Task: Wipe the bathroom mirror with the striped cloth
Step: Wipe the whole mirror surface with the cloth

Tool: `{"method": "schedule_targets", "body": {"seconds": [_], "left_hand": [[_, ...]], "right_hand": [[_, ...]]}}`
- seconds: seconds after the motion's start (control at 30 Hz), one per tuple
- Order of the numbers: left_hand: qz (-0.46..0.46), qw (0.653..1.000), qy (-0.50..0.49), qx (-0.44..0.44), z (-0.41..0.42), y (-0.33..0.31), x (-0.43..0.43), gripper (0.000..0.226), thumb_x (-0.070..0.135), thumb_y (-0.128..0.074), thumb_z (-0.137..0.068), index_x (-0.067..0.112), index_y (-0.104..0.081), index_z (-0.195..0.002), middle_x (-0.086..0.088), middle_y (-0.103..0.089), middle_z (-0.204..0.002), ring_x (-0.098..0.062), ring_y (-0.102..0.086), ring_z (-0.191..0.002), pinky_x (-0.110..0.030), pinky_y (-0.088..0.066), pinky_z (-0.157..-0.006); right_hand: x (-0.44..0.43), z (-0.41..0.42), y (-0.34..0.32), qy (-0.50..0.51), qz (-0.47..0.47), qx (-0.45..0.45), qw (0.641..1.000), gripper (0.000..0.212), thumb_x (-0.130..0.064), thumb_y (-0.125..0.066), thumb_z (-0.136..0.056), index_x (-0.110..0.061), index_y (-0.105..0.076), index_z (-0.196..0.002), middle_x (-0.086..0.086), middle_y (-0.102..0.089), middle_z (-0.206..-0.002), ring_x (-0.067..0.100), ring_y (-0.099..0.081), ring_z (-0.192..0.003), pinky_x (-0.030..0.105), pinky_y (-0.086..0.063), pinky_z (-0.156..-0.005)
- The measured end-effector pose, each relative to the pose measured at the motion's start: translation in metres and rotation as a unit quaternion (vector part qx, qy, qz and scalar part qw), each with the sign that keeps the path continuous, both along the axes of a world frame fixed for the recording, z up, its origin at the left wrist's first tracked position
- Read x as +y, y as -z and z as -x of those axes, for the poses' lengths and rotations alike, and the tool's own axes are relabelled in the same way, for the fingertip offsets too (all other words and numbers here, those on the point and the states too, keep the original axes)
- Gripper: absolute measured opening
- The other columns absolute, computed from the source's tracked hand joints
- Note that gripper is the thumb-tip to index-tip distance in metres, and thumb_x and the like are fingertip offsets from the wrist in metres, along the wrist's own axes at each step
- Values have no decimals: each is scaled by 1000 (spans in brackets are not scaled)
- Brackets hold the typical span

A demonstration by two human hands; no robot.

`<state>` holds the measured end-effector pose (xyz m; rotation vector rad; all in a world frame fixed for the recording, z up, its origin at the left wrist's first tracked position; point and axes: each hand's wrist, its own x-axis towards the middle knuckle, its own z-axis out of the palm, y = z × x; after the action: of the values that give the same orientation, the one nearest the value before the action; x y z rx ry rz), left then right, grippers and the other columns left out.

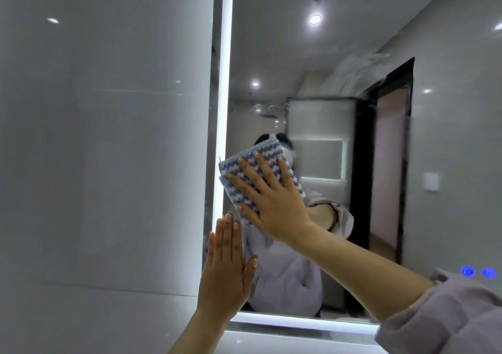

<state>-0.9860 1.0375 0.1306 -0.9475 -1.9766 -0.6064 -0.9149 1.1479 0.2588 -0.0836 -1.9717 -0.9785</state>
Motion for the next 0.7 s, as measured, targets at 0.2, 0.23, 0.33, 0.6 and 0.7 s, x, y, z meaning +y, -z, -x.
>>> {"method": "schedule_targets", "body": {"seconds": [0.2,0.23,0.33,0.6,0.7], "left_hand": [[12,1000,-15,-14,-2,1,-2,71,53,-22,-94,6,-27,-147,-10,-18,-157,-28,-17,-145,-37,-9,-119],[13,1000,-17,-15,-2,1,-2,71,54,-23,-94,6,-29,-146,-11,-20,-156,-28,-19,-144,-37,-8,-120],[9,1000,-13,-8,-3,0,-3,71,53,-28,-93,4,-35,-144,-13,-26,-154,-31,-24,-142,-37,-2,-118],[-18,1000,20,13,8,2,2,70,51,-25,-95,0,-40,-140,-17,-32,-151,-27,-11,-145,-33,-1,-119],[-27,999,28,22,15,7,7,72,52,-20,-97,0,-30,-145,-15,-22,-156,-28,-11,-146,-35,-3,-121]], "right_hand": [[2,-2,-33,-2,-62,-66,996,63,-58,-27,-96,-32,-17,-152,1,-12,-160,29,-7,-148,55,-2,-118],[1,-1,-42,-3,-75,-76,994,63,-59,-28,-96,-32,-18,-152,1,-13,-160,29,-7,-148,54,-1,-118],[-7,6,-68,-3,-92,-89,992,62,-59,-25,-96,-34,-17,-152,-1,-11,-161,28,-5,-148,52,-1,-119],[-33,25,-124,9,-79,-65,995,61,-58,-17,-97,-35,-4,-153,-3,1,-162,26,5,-148,51,4,-118],[-41,30,-135,-4,-52,-53,997,60,-57,-19,-97,-35,-6,-152,-3,1,-162,24,6,-148,50,8,-118]]}}
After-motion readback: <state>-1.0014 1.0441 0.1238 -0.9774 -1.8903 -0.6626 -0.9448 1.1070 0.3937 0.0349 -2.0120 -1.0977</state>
